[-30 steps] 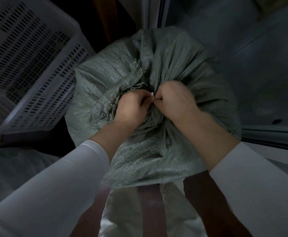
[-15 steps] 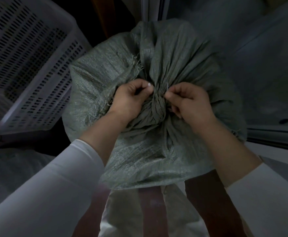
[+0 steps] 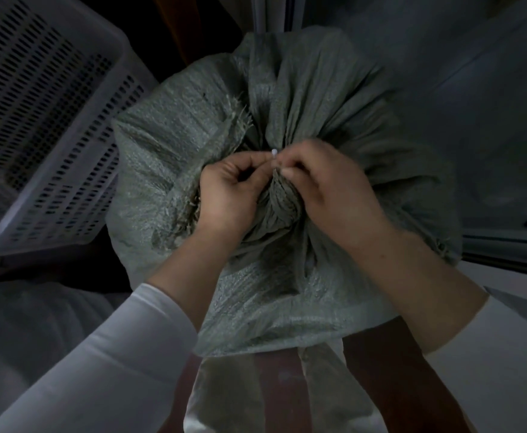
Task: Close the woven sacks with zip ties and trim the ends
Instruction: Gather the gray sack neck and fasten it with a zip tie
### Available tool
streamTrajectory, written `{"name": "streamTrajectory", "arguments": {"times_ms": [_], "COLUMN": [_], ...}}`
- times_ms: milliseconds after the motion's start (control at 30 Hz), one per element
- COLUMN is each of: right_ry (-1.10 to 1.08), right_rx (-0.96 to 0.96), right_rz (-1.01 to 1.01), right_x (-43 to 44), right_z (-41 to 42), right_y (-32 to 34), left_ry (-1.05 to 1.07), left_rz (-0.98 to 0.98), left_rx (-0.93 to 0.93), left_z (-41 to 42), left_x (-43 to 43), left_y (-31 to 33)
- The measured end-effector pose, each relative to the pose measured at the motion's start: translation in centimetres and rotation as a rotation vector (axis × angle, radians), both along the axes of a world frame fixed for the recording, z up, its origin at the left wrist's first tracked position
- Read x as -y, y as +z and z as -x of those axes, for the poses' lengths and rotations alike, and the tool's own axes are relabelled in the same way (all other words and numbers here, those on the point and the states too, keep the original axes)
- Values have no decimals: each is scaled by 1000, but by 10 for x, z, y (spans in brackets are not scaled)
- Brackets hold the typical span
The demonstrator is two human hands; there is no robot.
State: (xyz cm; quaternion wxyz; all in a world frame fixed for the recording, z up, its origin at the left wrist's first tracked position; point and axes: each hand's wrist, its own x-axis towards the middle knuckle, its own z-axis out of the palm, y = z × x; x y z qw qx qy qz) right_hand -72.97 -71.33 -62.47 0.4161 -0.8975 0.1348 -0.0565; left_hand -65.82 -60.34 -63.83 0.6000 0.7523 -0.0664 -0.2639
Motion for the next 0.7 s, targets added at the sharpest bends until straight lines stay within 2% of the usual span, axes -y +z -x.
{"name": "streamTrajectory", "arguments": {"times_ms": [133,267,400,700], "right_ry": [-264,-305,-291,-228], "right_rx": [-115,-200,-201,-89], "right_rz": [-273,-403,-432,-437], "right_x": [6,9,12,14], "right_z": [-8,-14,-16,-4], "right_y": [-9,-20,-24,-26], "left_ry": [32,47,29,-240], "left_rz": [-20,-19,-9,-81], "left_rx": [-40,-78,-65,109], "left_z": [0,0,-1,-6], "left_x": [0,1,1,-3], "left_y": [-2,-2,-3,-6]}}
